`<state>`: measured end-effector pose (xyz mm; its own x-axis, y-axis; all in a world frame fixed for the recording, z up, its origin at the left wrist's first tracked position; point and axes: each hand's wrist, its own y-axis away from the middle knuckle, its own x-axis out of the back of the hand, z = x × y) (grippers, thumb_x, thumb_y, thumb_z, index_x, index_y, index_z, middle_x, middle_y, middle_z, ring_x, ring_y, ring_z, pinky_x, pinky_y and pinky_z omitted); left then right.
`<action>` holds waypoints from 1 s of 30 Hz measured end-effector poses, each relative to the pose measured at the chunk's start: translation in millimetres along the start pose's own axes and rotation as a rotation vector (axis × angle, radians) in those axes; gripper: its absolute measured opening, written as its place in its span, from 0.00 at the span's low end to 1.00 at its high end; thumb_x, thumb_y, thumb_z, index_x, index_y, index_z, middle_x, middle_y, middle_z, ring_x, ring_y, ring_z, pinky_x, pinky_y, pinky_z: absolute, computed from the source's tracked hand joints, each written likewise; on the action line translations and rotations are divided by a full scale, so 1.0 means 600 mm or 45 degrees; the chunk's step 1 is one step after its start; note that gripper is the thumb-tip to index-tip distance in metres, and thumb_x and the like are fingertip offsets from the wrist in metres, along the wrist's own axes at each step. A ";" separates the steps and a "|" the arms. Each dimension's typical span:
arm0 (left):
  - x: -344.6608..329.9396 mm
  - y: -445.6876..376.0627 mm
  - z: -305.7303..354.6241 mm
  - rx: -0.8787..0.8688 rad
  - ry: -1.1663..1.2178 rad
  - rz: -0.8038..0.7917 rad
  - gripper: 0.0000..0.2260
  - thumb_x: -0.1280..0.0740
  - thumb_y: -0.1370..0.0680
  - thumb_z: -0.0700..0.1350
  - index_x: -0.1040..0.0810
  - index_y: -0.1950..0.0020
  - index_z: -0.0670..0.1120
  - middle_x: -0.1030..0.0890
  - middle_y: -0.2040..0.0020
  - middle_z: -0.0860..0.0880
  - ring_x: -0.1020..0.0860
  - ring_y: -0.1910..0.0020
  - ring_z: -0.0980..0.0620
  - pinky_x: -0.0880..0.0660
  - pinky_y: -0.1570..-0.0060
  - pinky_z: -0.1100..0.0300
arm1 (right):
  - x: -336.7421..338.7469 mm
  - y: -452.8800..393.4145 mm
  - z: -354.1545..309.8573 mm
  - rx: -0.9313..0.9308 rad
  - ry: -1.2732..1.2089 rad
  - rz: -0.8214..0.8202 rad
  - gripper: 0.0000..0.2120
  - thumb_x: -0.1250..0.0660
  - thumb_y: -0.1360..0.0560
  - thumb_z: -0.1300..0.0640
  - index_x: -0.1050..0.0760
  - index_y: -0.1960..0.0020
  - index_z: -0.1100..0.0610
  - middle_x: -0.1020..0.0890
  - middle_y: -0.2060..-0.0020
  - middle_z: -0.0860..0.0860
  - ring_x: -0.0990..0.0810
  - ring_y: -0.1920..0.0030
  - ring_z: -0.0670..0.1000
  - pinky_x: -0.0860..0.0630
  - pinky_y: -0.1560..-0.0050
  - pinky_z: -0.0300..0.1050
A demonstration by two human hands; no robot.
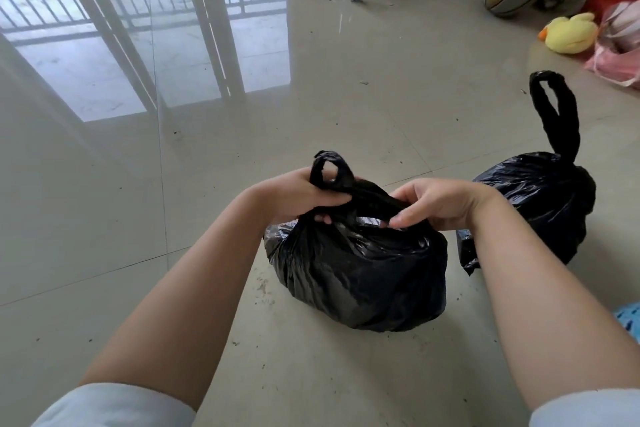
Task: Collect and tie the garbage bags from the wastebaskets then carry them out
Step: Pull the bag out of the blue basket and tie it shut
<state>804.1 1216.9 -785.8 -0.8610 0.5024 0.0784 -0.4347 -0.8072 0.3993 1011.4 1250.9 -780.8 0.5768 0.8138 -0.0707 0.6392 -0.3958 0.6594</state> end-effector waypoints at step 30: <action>-0.023 -0.014 -0.002 -0.344 -0.062 0.559 0.07 0.39 0.22 0.38 0.21 0.52 0.44 0.22 0.57 0.52 0.23 0.64 0.68 0.28 0.54 0.77 | -0.013 -0.030 -0.035 0.763 -1.232 0.786 0.08 0.41 0.23 0.63 0.31 0.61 0.60 0.25 0.68 0.54 0.24 0.68 0.50 0.21 0.62 0.40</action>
<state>819.0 1216.3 -791.1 -0.9672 0.1067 0.2306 -0.0931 -0.9933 0.0691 984.7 1260.6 -776.6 0.8268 -0.1079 -0.5520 0.1187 -0.9259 0.3587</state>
